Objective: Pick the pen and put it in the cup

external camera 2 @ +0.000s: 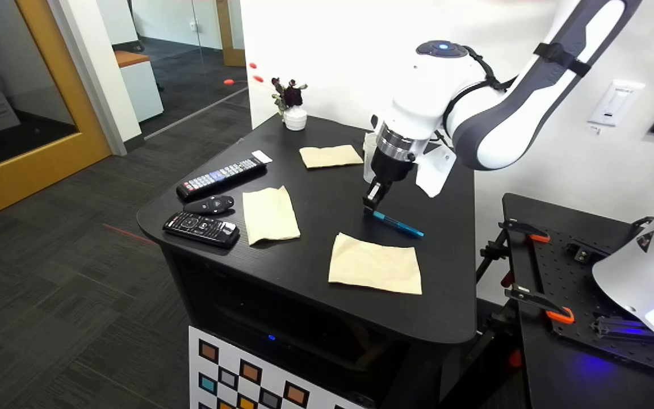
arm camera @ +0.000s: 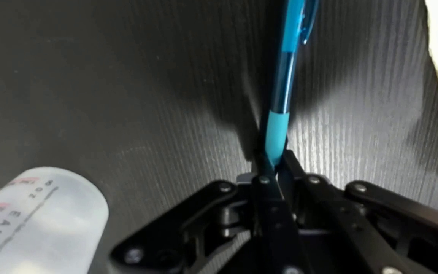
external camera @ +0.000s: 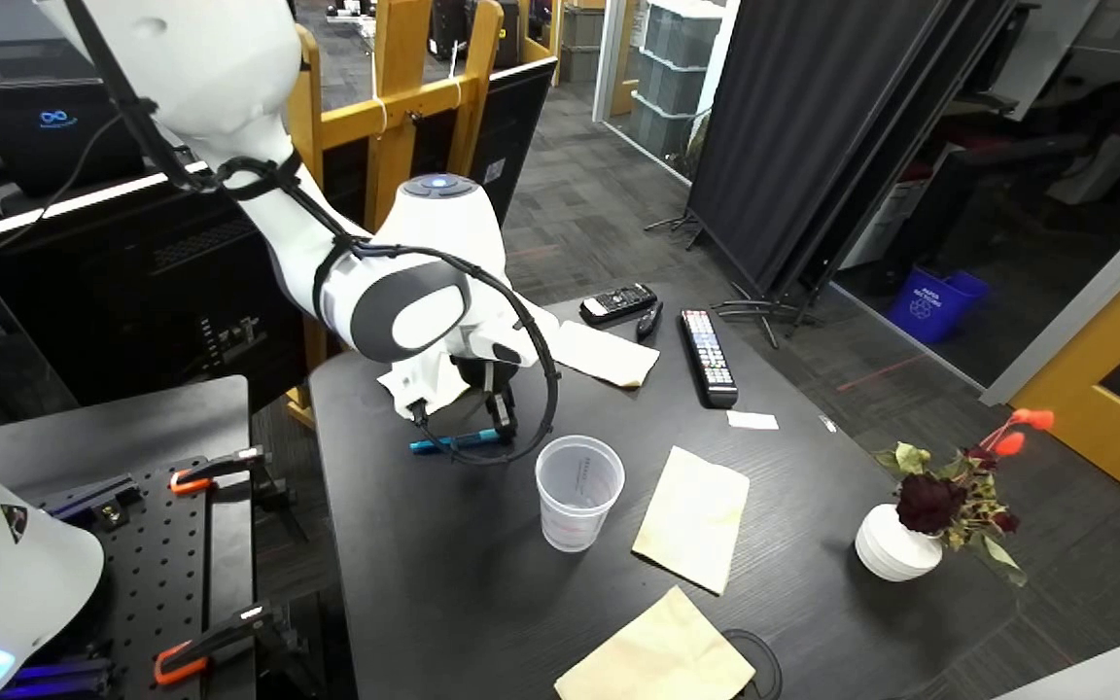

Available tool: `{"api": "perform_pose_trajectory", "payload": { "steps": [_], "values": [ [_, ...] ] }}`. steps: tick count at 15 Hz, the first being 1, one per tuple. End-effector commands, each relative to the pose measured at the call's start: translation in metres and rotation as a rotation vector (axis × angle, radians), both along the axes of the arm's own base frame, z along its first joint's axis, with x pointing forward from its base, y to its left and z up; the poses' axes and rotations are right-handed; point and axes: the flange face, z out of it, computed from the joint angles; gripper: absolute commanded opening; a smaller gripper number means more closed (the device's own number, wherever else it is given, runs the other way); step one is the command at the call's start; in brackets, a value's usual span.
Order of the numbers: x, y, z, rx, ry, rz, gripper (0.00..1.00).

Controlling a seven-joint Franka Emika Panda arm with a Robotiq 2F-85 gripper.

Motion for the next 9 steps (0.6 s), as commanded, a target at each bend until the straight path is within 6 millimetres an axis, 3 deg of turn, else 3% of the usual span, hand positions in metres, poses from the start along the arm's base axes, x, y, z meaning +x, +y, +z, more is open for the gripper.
{"api": "perform_pose_trajectory", "payload": {
  "steps": [1, 9],
  "values": [
    [0.004, -0.001, 0.042, -0.017, -0.083, 0.000, 0.03],
    [0.017, -0.012, 0.151, -0.088, -0.287, 0.049, 0.03]
  ]
}}
